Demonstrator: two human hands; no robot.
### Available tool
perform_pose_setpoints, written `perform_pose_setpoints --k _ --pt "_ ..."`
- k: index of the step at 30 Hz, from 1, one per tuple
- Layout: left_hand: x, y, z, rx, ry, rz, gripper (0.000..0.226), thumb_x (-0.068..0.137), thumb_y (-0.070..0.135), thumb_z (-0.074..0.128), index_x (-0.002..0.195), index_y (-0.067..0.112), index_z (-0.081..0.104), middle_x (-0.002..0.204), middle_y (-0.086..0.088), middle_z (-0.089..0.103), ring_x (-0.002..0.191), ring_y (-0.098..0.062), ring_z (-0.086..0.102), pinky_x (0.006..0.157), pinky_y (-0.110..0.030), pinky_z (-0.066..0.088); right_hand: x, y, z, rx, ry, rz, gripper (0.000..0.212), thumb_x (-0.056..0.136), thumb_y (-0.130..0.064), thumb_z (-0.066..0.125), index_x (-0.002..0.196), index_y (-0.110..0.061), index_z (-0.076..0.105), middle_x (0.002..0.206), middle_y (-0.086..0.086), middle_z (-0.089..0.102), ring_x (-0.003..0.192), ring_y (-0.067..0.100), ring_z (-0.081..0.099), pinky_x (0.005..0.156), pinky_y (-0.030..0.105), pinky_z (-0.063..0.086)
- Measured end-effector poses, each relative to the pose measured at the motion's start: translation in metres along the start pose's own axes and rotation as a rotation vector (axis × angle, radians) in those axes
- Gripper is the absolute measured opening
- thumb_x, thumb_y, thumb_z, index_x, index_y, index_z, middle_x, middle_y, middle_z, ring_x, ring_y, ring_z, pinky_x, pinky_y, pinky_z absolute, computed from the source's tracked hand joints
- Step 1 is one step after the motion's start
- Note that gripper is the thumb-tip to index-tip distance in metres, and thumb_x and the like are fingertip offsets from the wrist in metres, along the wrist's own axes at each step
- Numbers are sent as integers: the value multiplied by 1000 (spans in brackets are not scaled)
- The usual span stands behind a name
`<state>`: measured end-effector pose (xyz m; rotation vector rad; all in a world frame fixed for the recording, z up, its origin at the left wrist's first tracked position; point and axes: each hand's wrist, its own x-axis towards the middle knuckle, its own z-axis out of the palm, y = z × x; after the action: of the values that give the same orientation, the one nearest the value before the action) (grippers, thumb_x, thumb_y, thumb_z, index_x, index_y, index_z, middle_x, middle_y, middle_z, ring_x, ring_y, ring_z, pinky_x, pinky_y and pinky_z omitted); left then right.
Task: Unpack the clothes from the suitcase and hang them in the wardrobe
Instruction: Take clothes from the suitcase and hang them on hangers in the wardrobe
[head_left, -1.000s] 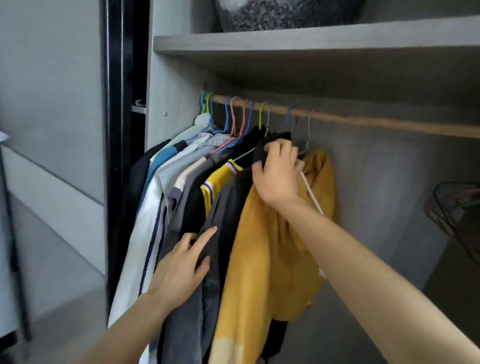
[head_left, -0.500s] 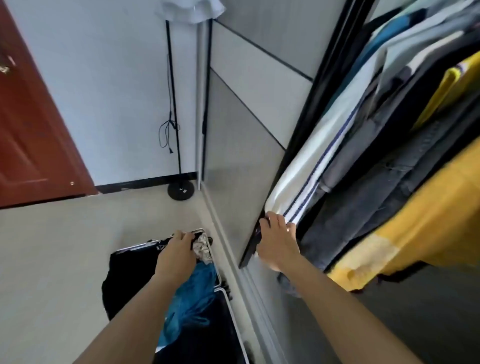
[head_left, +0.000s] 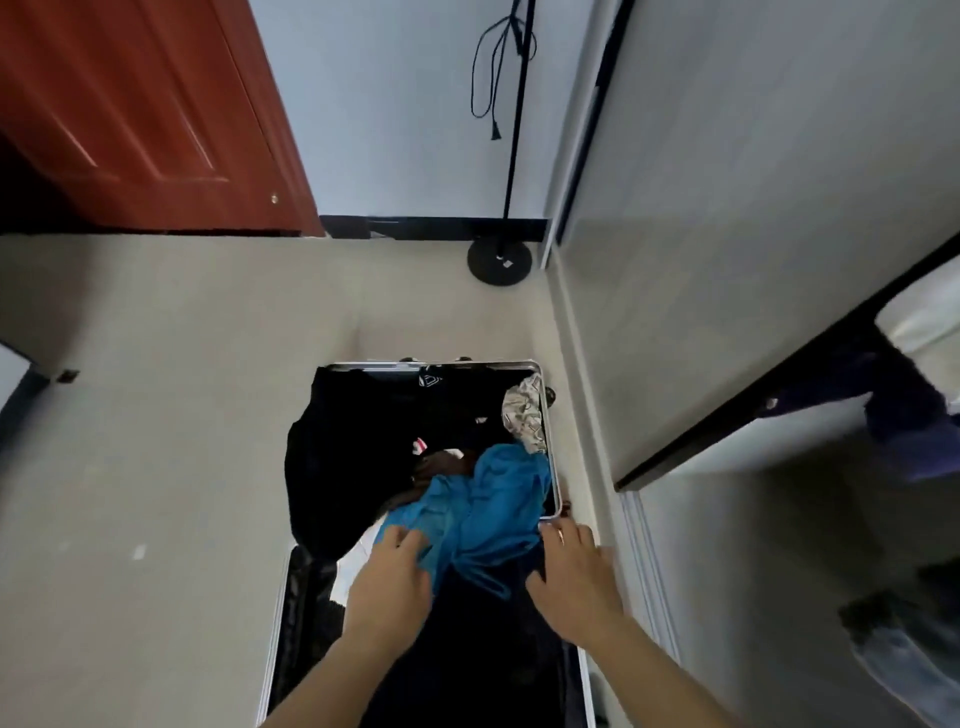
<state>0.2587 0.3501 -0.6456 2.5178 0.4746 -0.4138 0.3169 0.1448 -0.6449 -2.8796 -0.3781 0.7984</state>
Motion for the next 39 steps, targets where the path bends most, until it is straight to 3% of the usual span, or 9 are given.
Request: perform_pose_setpoints --k 6,12,14,16,18,23,29,36,39 --pt "79 -66 156 -28 -34 52 33 93 20 49 126 26 52 128 11 42 112 -11 51 75 -23 43 108 47 137 -35 -88 22 62 98 -39 45 151 -20 20 156 -1 21 142 21 22 112 41 26" --pt "160 -97 255 62 54 188 67 97 31 45 154 15 14 159 4 14 145 -14 13 116 -25 23 212 65 202 27 20 -34 82 95 -47 52 155 -36 -4 163 -2 -8 150 24 -2 118 48 13" --pt "175 -108 278 68 109 206 68 95 34 51 153 14 21 155 3 25 139 -13 17 108 -26 36 235 68 224 59 26 -51 68 95 -48 51 153 -37 16 162 1 12 148 25 13 117 45 16" --pt "181 -113 290 54 187 239 62 87 32 65 143 15 44 138 3 48 123 -15 31 80 -25 55 244 71 243 19 128 -132 44 96 -45 51 137 -30 48 139 0 50 132 23 42 110 40 26" --pt "183 -111 290 40 251 231 51 84 30 70 131 18 55 123 6 55 112 -16 38 63 -22 54 245 75 251 129 259 -167 25 95 -37 55 114 -23 65 109 -2 66 108 22 56 100 36 36" --pt "186 -87 261 -331 225 67 12 93 24 58 105 26 60 106 12 59 106 -12 49 79 -22 41 227 54 212 859 192 63 23 100 -25 50 87 -14 65 82 3 66 78 18 61 71 30 48" --pt "167 -67 214 -567 250 2 13 81 17 63 93 18 58 94 5 62 89 -15 56 82 -34 46 202 27 145 1893 171 273 30 97 -20 47 113 -6 69 109 15 72 104 33 67 96 49 51" --pt "134 -37 148 -912 124 -44 27 89 15 59 68 0 51 66 -6 54 65 -17 49 62 -34 39 144 9 48 2003 262 125 16 85 -21 52 78 -14 65 85 9 68 77 25 63 73 33 47" --pt "103 -5 89 -1142 135 -94 23 91 10 53 70 2 55 68 -7 54 66 -15 52 60 -27 42 114 0 -4 1946 262 86 19 87 -23 55 82 -14 70 88 7 73 77 23 68 77 34 51"
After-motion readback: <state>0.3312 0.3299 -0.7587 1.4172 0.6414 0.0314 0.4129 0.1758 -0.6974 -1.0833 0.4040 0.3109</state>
